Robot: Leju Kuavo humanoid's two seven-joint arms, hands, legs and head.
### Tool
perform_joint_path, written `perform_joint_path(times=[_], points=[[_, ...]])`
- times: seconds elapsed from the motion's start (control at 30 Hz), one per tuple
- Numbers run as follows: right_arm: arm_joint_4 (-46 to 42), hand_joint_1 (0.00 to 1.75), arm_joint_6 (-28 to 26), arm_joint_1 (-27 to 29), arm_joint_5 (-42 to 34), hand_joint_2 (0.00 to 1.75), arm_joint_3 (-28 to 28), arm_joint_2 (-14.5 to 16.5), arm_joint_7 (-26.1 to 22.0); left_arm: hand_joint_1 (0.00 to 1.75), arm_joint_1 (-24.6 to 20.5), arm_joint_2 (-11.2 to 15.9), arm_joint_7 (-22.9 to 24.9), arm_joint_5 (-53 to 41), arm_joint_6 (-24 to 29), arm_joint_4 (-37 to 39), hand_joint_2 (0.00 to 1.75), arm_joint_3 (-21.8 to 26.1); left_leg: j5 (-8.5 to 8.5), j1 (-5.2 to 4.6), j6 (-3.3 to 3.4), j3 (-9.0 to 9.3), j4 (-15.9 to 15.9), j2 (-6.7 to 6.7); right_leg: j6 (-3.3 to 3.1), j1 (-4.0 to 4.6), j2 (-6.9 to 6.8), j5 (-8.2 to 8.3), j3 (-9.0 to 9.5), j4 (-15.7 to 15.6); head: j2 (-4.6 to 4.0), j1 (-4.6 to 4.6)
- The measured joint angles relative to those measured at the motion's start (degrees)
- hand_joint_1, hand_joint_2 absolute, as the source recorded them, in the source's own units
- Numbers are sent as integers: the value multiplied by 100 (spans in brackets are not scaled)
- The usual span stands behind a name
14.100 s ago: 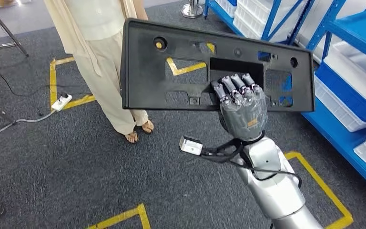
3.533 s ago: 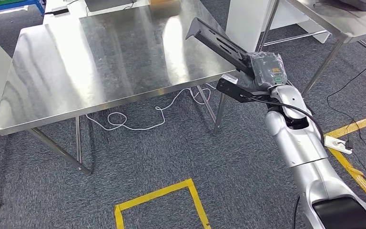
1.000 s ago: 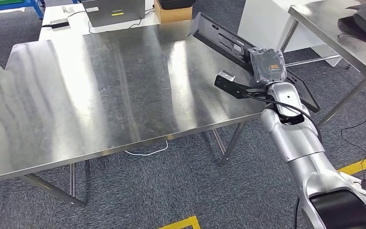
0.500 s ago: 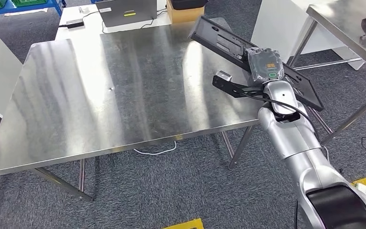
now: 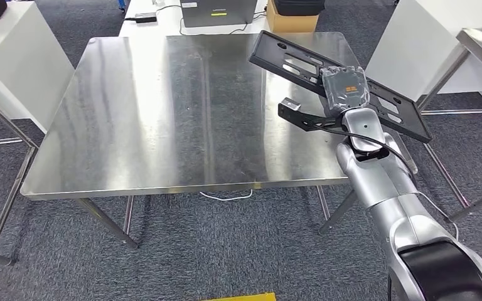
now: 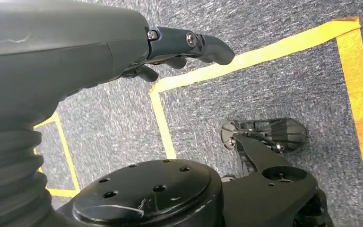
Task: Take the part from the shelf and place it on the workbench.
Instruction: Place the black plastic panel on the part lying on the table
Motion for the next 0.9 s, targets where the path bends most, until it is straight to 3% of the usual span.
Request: perform_joint_path(times=[0.03, 0.1, 0.17, 0.27, 0.33, 0.43, 0.47, 0.5, 0.53, 0.63, 0.67, 0.77, 0.9], points=[[29, 175, -8, 0, 26, 175, -7, 2, 3, 0, -1, -2, -4, 4, -1, 0, 175, 1, -6, 0, -5, 14, 2, -68, 48, -1, 14, 146, 74, -226, 0, 1], [88, 175, -50, -15, 104, 175, -34, 7, 5, 0, -4, -5, -10, 13, -1, 0, 175, 1, -35, -10, -36, 38, 18, -193, 127, -18, 130, 547, 453, -1111, 0, 5], [166, 175, -123, -41, 234, 175, -55, 8, 6, 0, -8, -5, -11, 20, -1, 0, 175, 3, -68, -32, -79, 13, 51, -291, 116, -38, 241, 749, 717, -1682, 0, 0], [298, 175, -230, -61, 445, 175, -53, 31, -5, 0, -8, 9, -14, 58, 1, -1, 175, 32, -105, -25, -124, -36, 86, -372, 23, -49, 184, 742, 766, -1748, 0, -6], [419, 175, -360, -85, 590, 175, -49, 55, -37, 0, -7, 20, -20, 75, 1, -3, 175, 61, -248, -21, -190, -122, 296, -214, -52, -77, 111, 722, 793, -1755, 0, -30], [677, 175, -618, -123, 705, 175, -9, 55, -37, 0, -27, 28, -101, 137, -7, -4, 175, 120, -689, 8, -300, -577, 1253, 128, -123, -64, 7, 688, 835, -1757, 0, -69], [791, 175, -702, -130, 714, 175, 40, 52, 13, 0, -36, 30, -161, 166, -10, -4, 175, 136, -751, 19, -316, -710, 1507, 160, -133, -54, -24, 678, 844, -1756, 0, -67], [916, 175, -786, -134, 718, 175, 119, 52, 95, 0, -40, 31, -233, 190, -9, -4, 175, 152, -710, 26, -320, -763, 1586, 170, -140, -46, -48, 669, 853, -1755, 0, -69], [1049, 175, -876, -136, 722, 175, 229, 52, 205, 0, -34, 33, -326, 217, 4, -4, 175, 170, -569, 32, -310, -717, 1453, 171, -143, -40, -61, 661, 862, -1755, 0, -69], [1398, 175, -1150, -139, 728, 175, 654, 60, 506, 0, 9, 45, -654, 326, 140, -4, 175, 255, -59, 12, -218, -267, 433, 205, -129, -12, -86, 650, 883, -1768, 0, -67], [1512, 175, -1247, -140, 729, 175, 802, 59, 572, 0, 22, 48, -770, 376, 186, -4, 175, 285, -8, -6, -182, -171, 215, 218, -116, 0, -94, 653, 877, -1775, 0, -67], [1846, 175, -1451, -134, 737, 175, 1238, 47, 686, 0, 36, 54, -1058, 518, 236, -4, 175, 387, -21, -36, -110, -121, 76, 204, -44, 30, -132, 670, 867, -1818, 0, -64], [2158, 175, -1634, -150, 739, 175, 1677, 3, 785, 0, 27, 60, -1285, 589, 254, -4, 175, 468, 31, -65, -176, -47, -39, 172, -56, 86, -149, 699, 954, -1907, -1, -27]])
